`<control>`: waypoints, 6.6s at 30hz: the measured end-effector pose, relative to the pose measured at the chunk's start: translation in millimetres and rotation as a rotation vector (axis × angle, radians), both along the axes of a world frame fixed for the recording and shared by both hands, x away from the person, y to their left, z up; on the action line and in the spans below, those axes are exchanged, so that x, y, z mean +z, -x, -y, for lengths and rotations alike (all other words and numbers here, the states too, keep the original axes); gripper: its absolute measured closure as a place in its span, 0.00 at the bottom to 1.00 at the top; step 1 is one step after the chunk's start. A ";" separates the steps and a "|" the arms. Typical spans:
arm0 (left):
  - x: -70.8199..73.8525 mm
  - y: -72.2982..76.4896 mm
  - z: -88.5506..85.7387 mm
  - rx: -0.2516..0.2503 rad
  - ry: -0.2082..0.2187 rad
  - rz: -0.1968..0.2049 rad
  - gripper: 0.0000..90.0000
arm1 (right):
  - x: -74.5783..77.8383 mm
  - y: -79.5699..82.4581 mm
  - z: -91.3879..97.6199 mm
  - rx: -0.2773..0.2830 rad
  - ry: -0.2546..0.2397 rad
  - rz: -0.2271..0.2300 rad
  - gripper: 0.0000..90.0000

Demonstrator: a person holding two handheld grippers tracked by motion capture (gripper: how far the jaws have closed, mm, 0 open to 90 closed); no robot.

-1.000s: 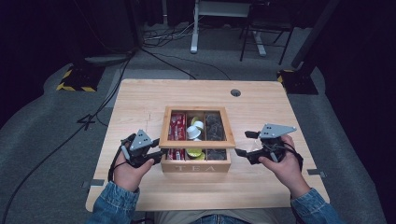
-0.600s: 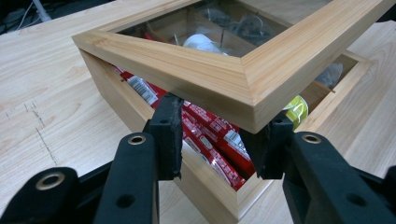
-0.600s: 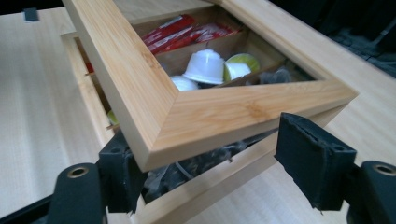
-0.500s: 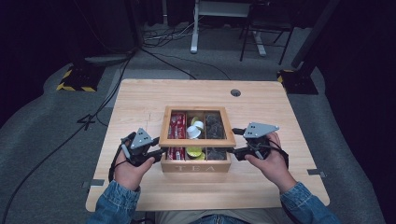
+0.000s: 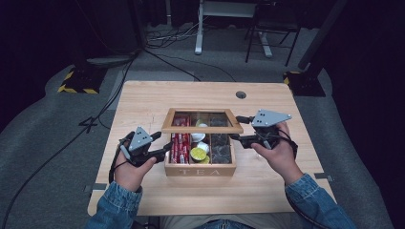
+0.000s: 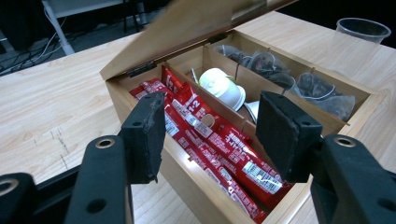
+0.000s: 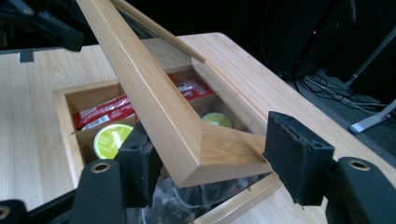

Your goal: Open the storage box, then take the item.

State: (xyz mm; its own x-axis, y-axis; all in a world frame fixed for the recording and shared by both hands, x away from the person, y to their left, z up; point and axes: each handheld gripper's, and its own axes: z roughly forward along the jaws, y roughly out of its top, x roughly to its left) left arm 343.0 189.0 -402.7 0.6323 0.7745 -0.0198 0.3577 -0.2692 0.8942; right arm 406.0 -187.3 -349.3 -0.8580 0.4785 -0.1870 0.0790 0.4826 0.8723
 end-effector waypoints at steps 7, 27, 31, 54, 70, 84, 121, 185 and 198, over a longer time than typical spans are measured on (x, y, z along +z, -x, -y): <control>-5.3 3.9 -1.6 -0.001 -0.037 0.017 0.44 | 17.2 -15.2 -3.3 0.021 -0.005 0.014 0.51; -19.9 31.7 -31.8 0.090 -0.053 0.005 0.43 | 39.8 -58.9 -13.6 0.005 -0.065 0.052 0.58; -23.1 33.8 -35.1 0.100 -0.052 -0.006 0.43 | 43.2 -65.6 -14.5 -0.003 -0.070 0.062 0.59; -42.3 33.1 -41.4 0.109 -0.056 -0.068 0.42 | 50.0 -129.0 -25.3 -0.110 -0.104 0.054 0.55; -46.2 24.7 -34.9 0.083 -0.061 -0.077 0.41 | 35.8 -159.3 -33.4 -0.202 -0.127 0.040 0.47; -48.7 25.2 -37.3 0.089 -0.065 -0.080 0.41 | 7.5 -173.9 -39.1 -0.236 -0.094 -0.026 0.43; -52.3 22.3 -38.3 0.090 -0.069 -0.095 0.41 | -34.8 -186.2 -39.7 -0.318 -0.040 -0.141 0.40; -75.6 0.7 -44.9 0.107 -0.123 -0.229 0.36 | -50.2 -68.1 -32.1 -0.103 0.006 -0.321 0.37; -86.4 -2.3 -44.4 0.110 -0.146 -0.260 0.35 | -75.8 -70.4 -44.7 -0.111 0.117 -0.390 0.51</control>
